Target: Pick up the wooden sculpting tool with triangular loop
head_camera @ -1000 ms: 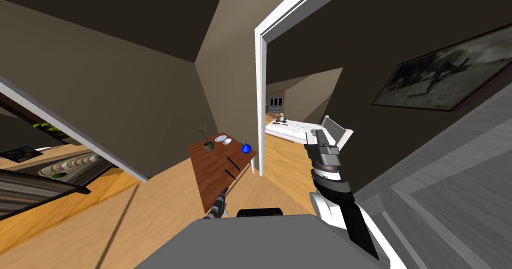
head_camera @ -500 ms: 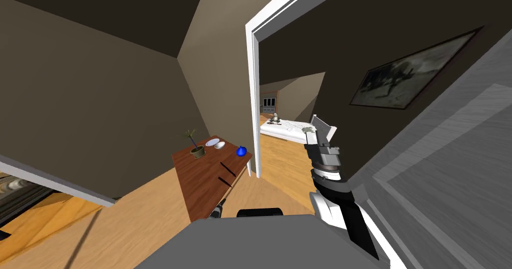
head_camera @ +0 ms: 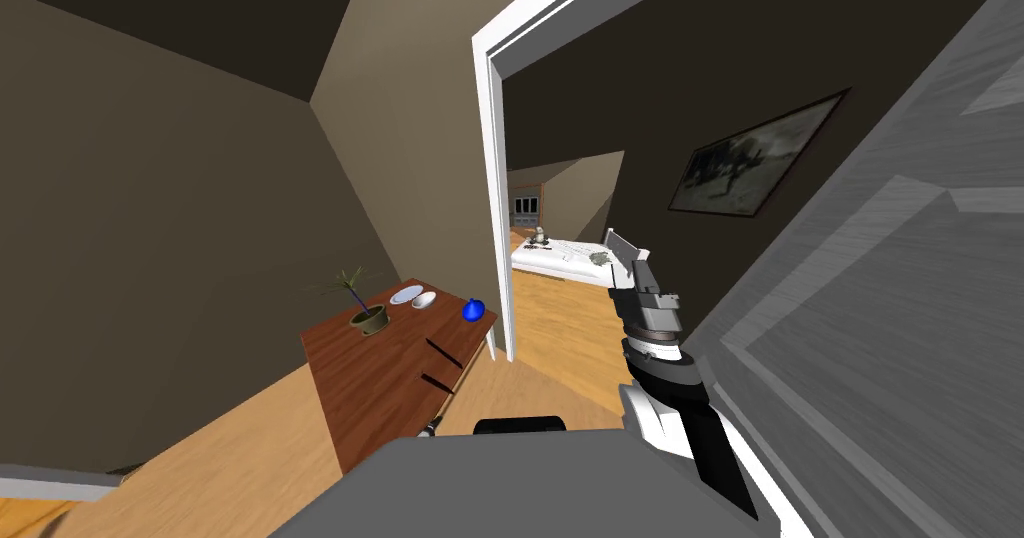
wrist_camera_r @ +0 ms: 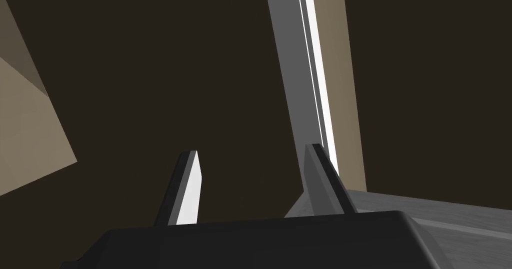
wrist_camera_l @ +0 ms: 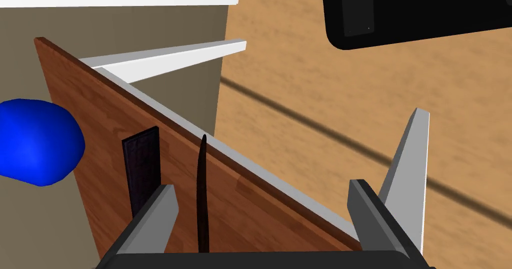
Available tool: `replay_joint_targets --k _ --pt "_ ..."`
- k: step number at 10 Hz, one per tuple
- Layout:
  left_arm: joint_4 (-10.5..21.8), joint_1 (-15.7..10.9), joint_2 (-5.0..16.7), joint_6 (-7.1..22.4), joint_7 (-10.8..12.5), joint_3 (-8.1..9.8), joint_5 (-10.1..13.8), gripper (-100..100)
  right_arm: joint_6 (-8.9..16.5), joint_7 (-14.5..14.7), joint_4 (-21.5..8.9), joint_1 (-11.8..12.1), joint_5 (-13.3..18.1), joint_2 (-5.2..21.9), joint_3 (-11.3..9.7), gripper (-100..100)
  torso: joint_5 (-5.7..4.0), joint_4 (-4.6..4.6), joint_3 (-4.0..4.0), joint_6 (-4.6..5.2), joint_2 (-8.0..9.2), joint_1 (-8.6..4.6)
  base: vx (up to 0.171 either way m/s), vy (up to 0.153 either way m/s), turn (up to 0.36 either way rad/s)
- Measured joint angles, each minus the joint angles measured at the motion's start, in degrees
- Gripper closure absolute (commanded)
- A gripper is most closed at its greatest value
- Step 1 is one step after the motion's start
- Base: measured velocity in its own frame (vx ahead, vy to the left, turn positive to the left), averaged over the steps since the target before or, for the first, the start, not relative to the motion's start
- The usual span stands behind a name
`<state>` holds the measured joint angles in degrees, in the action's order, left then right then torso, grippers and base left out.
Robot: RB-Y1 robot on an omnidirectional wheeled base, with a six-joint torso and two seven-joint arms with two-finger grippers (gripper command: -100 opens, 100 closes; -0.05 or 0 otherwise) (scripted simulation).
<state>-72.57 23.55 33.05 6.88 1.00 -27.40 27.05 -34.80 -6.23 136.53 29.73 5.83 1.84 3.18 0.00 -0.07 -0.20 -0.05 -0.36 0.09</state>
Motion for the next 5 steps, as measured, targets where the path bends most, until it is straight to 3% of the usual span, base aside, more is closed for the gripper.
replay_joint_targets --k 5 --pt "6.8 -2.86 2.1 3.26 0.42 -2.41 3.1 -100 0.0 0.0 0.0 0.0 0.0 0.0 0.0 0 0.0 0.01 0.05 -0.04 0.09 -0.02 0.062 0.037 -0.163"
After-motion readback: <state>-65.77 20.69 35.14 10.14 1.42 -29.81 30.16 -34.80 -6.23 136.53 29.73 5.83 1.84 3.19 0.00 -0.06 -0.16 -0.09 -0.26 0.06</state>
